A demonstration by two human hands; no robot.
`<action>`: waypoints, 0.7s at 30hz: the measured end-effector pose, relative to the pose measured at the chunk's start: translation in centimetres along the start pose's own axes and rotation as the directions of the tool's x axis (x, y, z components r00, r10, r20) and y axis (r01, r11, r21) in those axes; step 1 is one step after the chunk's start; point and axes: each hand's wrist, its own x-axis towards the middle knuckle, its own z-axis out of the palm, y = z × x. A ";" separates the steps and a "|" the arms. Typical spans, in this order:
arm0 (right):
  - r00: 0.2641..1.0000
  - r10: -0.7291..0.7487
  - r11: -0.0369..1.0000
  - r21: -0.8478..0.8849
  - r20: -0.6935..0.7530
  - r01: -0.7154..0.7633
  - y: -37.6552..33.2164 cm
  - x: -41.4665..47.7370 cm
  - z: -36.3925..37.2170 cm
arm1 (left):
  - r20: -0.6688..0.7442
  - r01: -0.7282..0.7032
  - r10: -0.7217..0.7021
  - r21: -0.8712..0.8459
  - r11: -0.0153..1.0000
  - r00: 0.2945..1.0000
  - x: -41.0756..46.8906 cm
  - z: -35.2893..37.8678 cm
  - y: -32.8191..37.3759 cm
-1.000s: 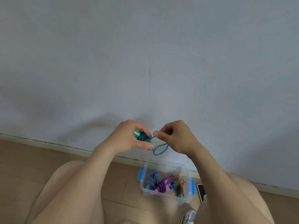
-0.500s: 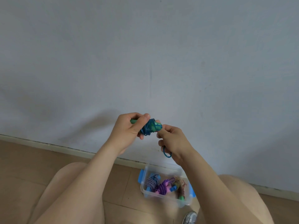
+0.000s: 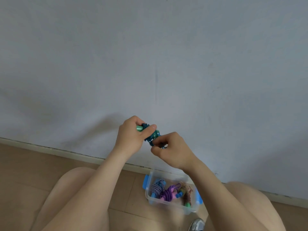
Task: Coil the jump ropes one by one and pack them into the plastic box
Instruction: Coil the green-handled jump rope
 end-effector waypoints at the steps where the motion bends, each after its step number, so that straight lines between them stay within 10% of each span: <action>1: 1.000 0.015 1.000 0.017 -0.023 -0.014 0.1 0.0 -0.4 | 0.012 -0.028 0.027 0.078 0.997 1.000 0.0 -0.1 -0.2; 10: 0.956 0.062 0.925 0.377 -0.287 0.054 -0.2 -0.1 -3.7 | 0.399 -0.237 0.130 0.232 0.943 0.908 -1.0 -0.2 -0.1; 16: 0.953 0.247 0.529 0.848 -0.179 0.022 -0.1 0.1 -4.6 | 0.587 -0.163 0.095 0.065 0.984 0.804 -1.9 -0.8 1.8; 21: 0.956 0.239 0.449 0.892 -0.172 0.048 -0.1 0.1 -4.3 | 0.610 -0.189 0.089 0.102 0.977 0.788 -2.5 -0.7 2.0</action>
